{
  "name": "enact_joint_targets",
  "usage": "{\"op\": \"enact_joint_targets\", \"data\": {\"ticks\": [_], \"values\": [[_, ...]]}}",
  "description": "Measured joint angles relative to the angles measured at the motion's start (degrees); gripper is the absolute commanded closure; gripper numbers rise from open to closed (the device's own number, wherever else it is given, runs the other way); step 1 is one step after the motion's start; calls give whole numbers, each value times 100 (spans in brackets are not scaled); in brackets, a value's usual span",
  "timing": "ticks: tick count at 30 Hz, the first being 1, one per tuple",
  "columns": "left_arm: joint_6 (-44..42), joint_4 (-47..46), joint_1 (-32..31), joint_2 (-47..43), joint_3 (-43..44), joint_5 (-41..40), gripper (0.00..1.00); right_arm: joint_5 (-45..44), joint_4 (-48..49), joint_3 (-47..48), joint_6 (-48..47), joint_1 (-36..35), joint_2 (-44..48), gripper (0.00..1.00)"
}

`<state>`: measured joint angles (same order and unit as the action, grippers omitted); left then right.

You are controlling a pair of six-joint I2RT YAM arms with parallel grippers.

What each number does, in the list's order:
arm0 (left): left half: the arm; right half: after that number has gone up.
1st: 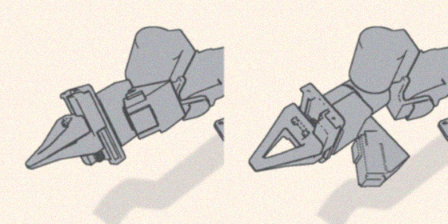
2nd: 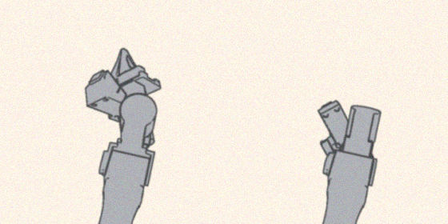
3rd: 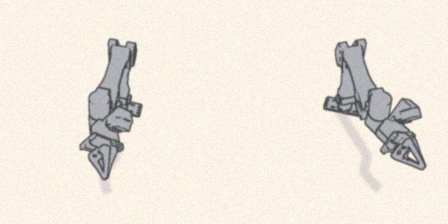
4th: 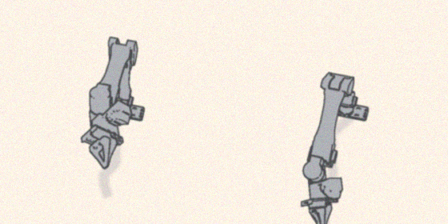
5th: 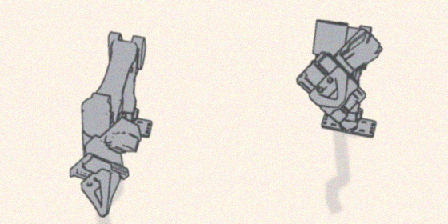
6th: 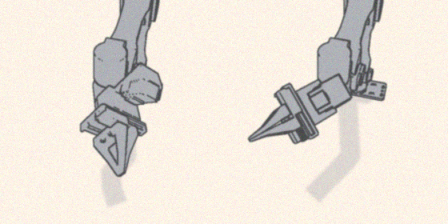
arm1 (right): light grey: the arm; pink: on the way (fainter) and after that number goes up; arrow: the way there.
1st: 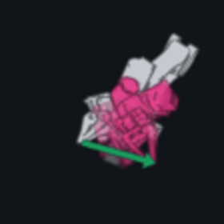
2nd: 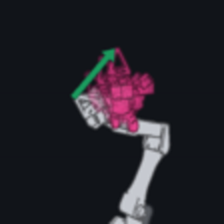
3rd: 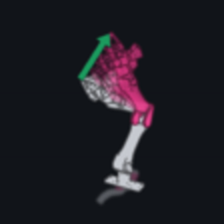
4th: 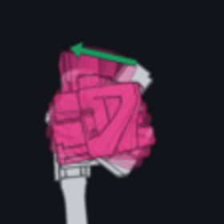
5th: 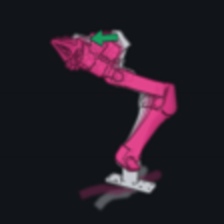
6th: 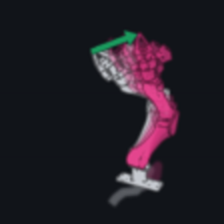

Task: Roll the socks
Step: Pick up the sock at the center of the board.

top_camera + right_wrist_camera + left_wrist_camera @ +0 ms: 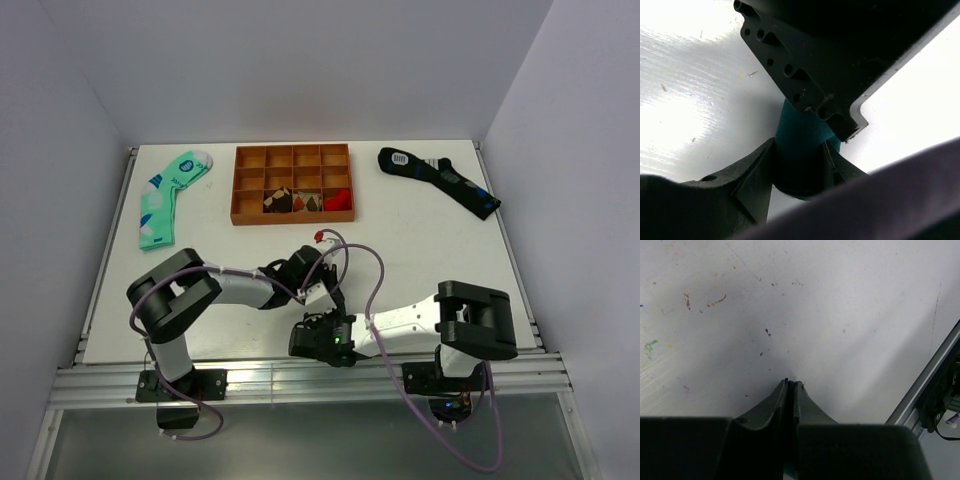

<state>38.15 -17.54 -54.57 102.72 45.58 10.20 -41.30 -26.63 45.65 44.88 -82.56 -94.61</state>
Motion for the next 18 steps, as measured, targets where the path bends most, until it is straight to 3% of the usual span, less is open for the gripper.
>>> {"op": "enact_joint_targets", "data": {"ticks": [12,18], "values": [[297,153,448,-369,-393,372,97,149,1248,-437,-133,33,245,92],[470,490,564,-538,-424,389,82,275,1703,-577,-120,61,330,98]]}}
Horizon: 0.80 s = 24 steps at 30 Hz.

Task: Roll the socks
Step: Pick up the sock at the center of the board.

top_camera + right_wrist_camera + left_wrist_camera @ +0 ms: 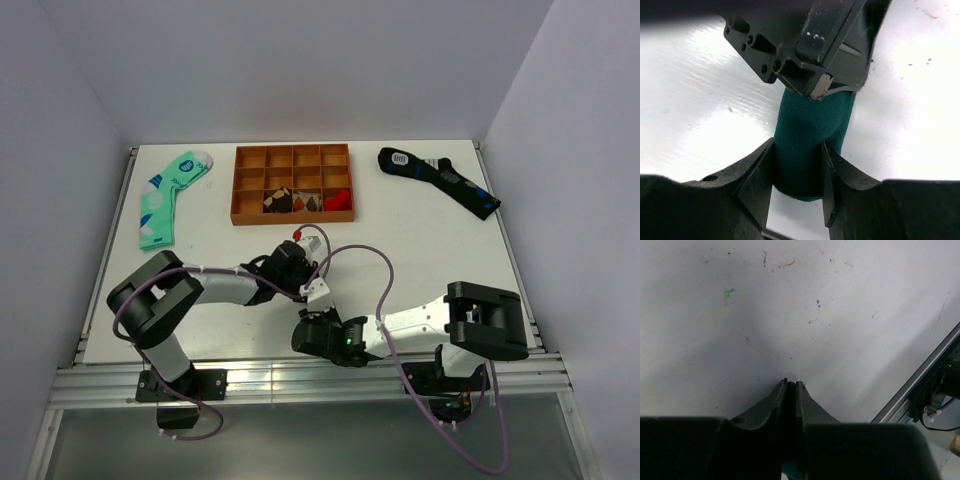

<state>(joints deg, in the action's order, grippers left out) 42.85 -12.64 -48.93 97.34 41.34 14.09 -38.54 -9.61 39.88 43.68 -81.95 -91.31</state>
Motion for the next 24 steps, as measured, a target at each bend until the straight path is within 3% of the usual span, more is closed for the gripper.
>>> {"op": "enact_joint_targets", "data": {"ticks": [7,12,24], "values": [[236,166,33,-122,-33,-20,64,284,605,-225,175,44,138,100],[367,-13,72,-313,-275,22,57,511,935,-352,337,74,229,100],[654,37,173,-968,-752,-203,53,859,1244,-577,647,155,496,100]]}}
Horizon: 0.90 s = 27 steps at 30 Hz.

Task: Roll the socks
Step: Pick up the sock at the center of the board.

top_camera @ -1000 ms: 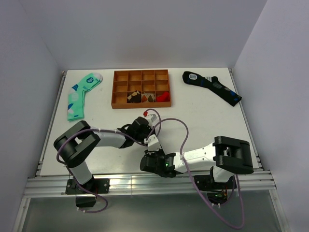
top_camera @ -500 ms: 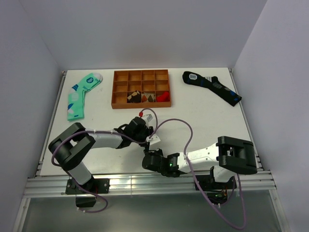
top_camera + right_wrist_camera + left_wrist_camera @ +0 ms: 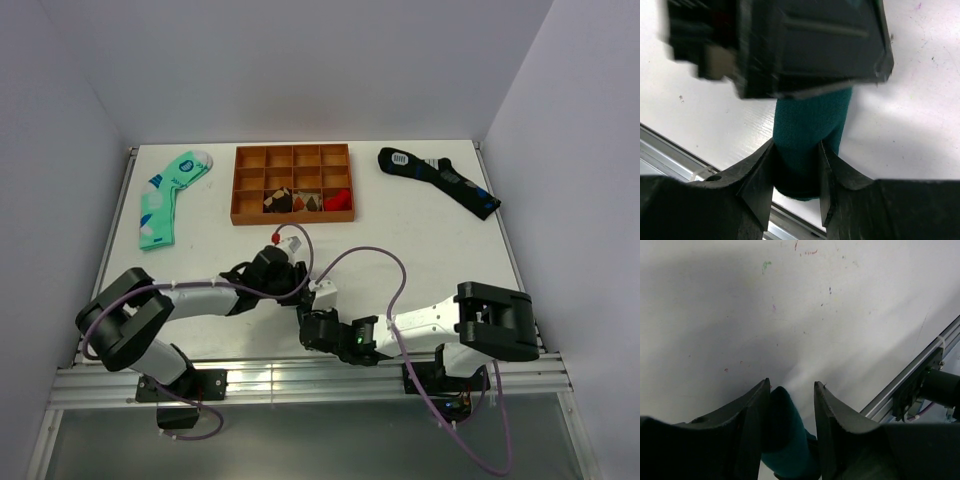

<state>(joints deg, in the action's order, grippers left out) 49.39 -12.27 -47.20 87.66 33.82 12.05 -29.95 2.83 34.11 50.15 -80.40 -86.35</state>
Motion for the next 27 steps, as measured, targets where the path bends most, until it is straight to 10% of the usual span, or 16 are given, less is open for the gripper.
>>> {"op": "enact_joint_targets", "data": {"ticks": [27], "values": [[278,2973,820,-3755,437,-2280,54,579,-2050,1270,-621,1034,334,100]]}}
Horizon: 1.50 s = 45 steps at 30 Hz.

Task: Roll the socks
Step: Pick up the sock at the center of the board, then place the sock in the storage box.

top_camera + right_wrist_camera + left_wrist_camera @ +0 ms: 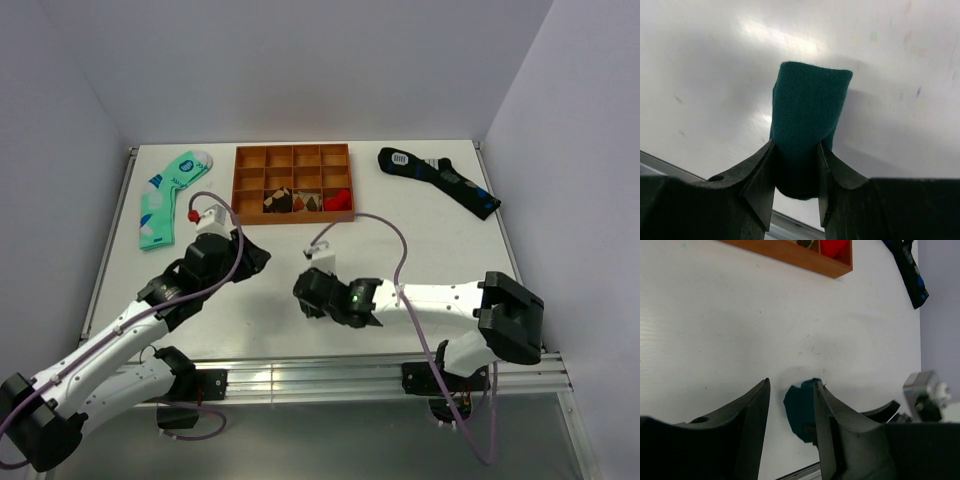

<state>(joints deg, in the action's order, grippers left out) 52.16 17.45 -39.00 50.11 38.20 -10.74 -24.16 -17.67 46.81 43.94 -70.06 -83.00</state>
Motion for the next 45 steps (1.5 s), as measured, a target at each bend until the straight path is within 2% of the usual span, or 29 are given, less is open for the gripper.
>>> {"op": "enact_joint_targets", "data": {"ticks": [8,16,25,27,34,38,45], "values": [[-212,789,44,-549,352,-400,54,31,-114,2243,-1040,1054,-874,100],[-225,1281,74,-1038,417,-673,56,-48,-264,4472,-1753,1604,-2736,100],[-306,2013,79,-1617,708,-787,57,-603,-1193,8795,-2249,1762,-5394,100],[-267,2168,79,-1788,793,-883,57,-737,-1279,8983,-2332,1762,-5547,100],[-13,2566,79,-2594,903,-1185,57,-1032,-1189,8730,-2763,1794,-5770,100],[7,2627,79,-2625,973,-1185,57,-1073,-1141,9147,-3003,1797,-6229,100],[0,2669,79,-2599,1019,-1165,57,-1191,-1010,9219,-3530,1790,-6481,100]]}}
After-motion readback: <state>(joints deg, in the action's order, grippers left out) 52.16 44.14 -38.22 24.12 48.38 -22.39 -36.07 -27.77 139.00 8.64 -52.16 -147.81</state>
